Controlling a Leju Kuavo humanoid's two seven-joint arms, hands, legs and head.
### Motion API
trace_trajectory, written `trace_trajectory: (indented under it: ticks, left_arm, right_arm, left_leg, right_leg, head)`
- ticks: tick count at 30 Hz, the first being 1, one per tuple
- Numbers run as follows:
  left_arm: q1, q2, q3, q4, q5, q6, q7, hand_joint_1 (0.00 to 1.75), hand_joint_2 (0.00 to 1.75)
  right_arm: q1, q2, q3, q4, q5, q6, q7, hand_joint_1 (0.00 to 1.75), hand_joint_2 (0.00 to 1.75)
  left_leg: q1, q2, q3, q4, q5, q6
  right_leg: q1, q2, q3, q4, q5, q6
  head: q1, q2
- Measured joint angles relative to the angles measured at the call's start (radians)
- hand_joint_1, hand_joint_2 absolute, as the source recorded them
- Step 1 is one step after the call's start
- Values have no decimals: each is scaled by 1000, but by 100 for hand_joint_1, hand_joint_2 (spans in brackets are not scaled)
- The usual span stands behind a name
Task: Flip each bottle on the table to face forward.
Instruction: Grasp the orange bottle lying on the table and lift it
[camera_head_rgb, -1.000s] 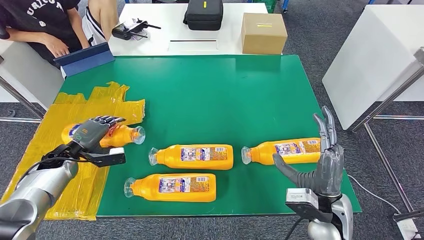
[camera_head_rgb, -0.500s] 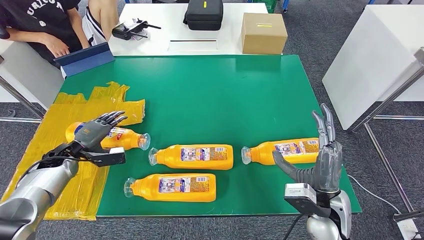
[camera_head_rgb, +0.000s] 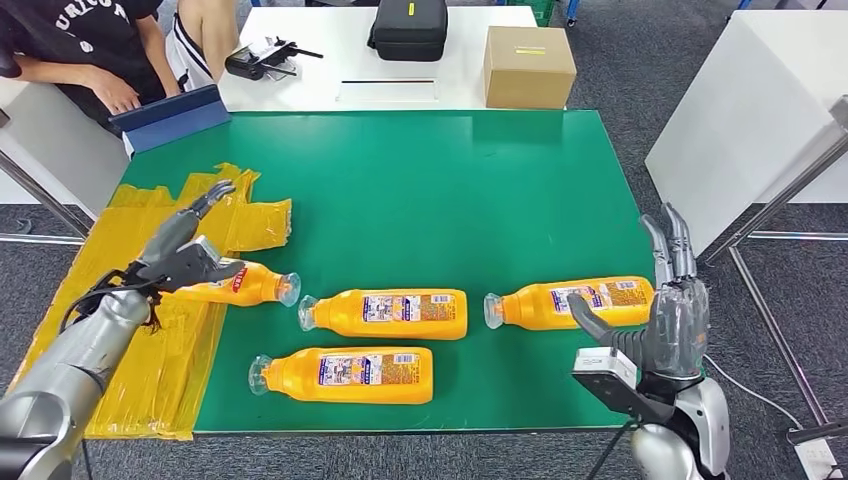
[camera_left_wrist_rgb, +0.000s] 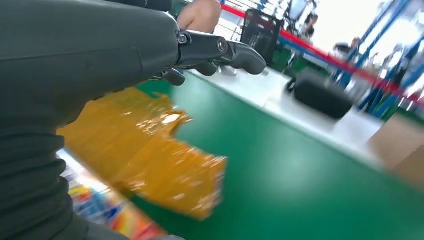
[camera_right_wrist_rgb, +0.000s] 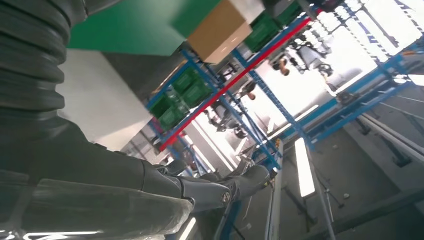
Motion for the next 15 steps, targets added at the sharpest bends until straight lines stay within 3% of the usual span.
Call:
trace_trajectory:
  ticks: [5, 10, 15]
  left_arm:
    - [25, -25, 33, -162, 136, -53, 79, 0, 175]
    - [31, -53, 67, -243, 232, -108, 111, 0, 175]
    - [49, -91, 99, -287, 352, -191, 116, 0, 175]
  right_arm:
    - [6, -16, -60, -2, 64, 14, 38, 0, 175]
    - [13, -31, -98, -8, 124, 55, 86, 0, 175]
    - [12, -83, -143, -4, 275, 238, 203, 0, 175]
  left_leg:
    - [0, 0, 0, 0, 0, 0]
    - [0, 0, 0, 0, 0, 0]
    - [0, 0, 0, 0, 0, 0]
  right_leg:
    - [0, 0, 0, 0, 0, 0]
    - [-1, 0, 0, 0, 0, 0]
    - [-2, 0, 0, 0, 0, 0]
  head:
    - [0, 0]
    - [0, 0]
    - [0, 0]
